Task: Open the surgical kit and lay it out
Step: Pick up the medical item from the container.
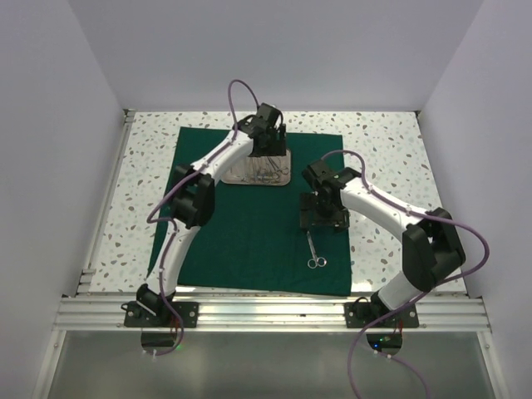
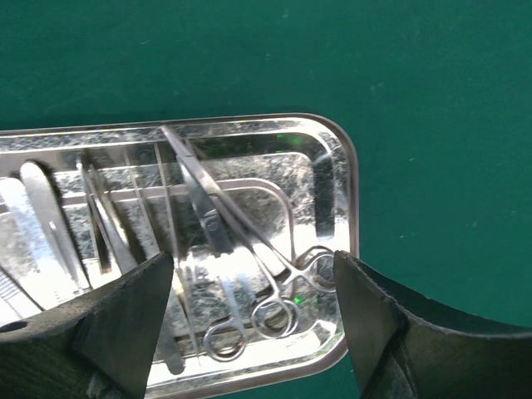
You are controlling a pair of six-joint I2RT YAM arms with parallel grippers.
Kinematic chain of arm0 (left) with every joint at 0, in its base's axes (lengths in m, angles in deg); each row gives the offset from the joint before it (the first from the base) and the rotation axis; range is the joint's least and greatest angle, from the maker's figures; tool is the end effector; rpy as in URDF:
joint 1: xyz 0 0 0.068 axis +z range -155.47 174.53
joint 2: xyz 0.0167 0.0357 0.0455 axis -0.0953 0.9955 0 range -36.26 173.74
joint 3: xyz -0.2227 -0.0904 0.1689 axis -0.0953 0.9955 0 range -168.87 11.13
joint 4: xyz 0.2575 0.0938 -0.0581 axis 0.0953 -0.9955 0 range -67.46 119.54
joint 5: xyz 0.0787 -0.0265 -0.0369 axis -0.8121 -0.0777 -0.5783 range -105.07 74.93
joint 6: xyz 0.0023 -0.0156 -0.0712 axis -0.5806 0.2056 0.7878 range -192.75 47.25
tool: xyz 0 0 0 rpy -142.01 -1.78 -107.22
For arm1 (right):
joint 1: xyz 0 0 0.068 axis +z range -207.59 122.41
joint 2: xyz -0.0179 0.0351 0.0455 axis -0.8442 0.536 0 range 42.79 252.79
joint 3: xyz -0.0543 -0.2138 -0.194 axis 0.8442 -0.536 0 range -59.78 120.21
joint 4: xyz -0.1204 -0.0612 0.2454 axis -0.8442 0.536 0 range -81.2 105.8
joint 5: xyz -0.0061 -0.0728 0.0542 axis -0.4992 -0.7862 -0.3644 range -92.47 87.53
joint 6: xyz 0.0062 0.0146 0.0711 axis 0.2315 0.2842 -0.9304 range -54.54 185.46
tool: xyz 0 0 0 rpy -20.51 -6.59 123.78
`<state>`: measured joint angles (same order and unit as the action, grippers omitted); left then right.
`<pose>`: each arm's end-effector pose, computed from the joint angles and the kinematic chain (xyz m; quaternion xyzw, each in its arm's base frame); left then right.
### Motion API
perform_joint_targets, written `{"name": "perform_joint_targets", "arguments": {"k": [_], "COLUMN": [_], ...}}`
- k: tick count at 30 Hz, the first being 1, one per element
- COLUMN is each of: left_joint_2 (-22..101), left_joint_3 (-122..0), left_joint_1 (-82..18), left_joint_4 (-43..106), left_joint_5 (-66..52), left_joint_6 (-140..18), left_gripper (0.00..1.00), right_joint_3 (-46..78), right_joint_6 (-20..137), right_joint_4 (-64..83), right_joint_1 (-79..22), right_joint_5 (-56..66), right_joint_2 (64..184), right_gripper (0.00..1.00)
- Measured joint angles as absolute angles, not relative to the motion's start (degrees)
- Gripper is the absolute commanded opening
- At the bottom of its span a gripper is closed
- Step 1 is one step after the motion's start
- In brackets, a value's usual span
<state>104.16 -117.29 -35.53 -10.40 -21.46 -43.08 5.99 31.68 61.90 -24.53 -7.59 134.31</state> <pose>0.5179 -0.2918 0.1935 -0.0149 0.9439 -0.1165 0.3086 0.2696 0.1692 0.2062 0.0107 0.9942 0.0163 0.1055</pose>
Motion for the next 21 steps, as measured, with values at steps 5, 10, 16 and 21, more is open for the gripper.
{"name": "perform_joint_targets", "arguments": {"k": [5,10,16,21], "left_joint_2": [105.82,107.88,110.39,111.94], "left_joint_3": [-119.28,-119.93,-121.49,-123.56], "left_joint_1": [-36.62,-37.21,-37.54,-37.54], "left_joint_4": [-10.36,-10.36,-10.01,-10.8], "left_joint_5": [-21.97,-23.26,-25.7,-28.63], "left_joint_6": [-41.6,-40.74,-40.85,-41.84], "left_gripper": [0.75,0.74,0.66,0.45], "right_joint_3": [5.99,5.99,5.97,5.69], "right_joint_6": [32.19,33.06,34.26,34.98], "right_joint_4": [63.36,64.43,64.74,64.52], "right_joint_1": [-24.55,-24.59,-24.9,-25.27], "right_joint_5": [-9.19,-9.93,-10.41,-10.37], "right_joint_2": [131.8,131.54,131.52,131.52], "right_gripper": [0.88,0.88,0.86,0.85]}}
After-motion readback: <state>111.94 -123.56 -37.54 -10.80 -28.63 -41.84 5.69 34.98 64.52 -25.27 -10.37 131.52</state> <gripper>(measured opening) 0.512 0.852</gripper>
